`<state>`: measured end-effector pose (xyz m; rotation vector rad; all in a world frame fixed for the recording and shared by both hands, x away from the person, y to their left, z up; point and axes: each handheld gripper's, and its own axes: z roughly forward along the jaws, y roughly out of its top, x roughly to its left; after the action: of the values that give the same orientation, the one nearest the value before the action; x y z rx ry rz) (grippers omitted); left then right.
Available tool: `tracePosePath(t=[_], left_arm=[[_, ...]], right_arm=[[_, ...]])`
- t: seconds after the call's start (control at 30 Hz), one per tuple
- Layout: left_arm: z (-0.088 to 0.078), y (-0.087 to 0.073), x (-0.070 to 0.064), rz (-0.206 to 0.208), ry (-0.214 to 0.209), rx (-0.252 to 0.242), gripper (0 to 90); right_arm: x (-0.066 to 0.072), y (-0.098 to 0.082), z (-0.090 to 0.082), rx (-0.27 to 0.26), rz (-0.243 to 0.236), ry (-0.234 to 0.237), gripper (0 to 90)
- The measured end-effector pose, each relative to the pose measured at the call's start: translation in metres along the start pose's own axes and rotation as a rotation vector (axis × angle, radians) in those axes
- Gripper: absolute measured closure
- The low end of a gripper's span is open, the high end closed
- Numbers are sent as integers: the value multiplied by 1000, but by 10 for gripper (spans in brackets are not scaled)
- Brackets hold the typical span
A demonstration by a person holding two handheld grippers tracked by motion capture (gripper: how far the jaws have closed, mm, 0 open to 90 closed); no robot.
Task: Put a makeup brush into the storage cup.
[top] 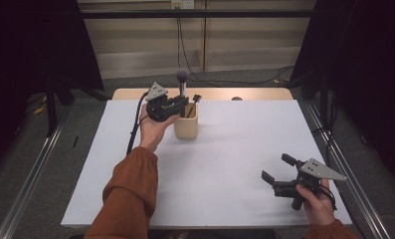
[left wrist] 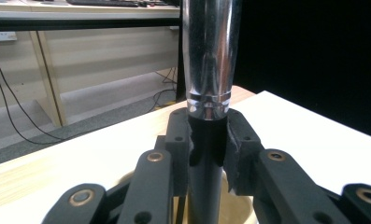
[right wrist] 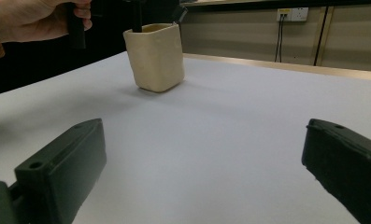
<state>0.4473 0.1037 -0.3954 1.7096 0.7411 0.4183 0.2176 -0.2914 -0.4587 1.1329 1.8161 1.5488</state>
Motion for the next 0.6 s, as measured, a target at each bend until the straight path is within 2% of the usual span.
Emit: tracePosePath(t=[0.17,0.23,0.4,0.6], left_arm=[[1,-3,0,4,3,8,743],[1,-5,1,-8,4,6,743],[3,-7,-2,18,-1,23,743],[5,-12,2,5,3,40,743]], right_arm=[[0,0,1,2,-3,3,0],[0,0,1,2,-6,-1,0],[0,0,1,4,-5,2,0],[0,0,1,3,-6,3,0]])
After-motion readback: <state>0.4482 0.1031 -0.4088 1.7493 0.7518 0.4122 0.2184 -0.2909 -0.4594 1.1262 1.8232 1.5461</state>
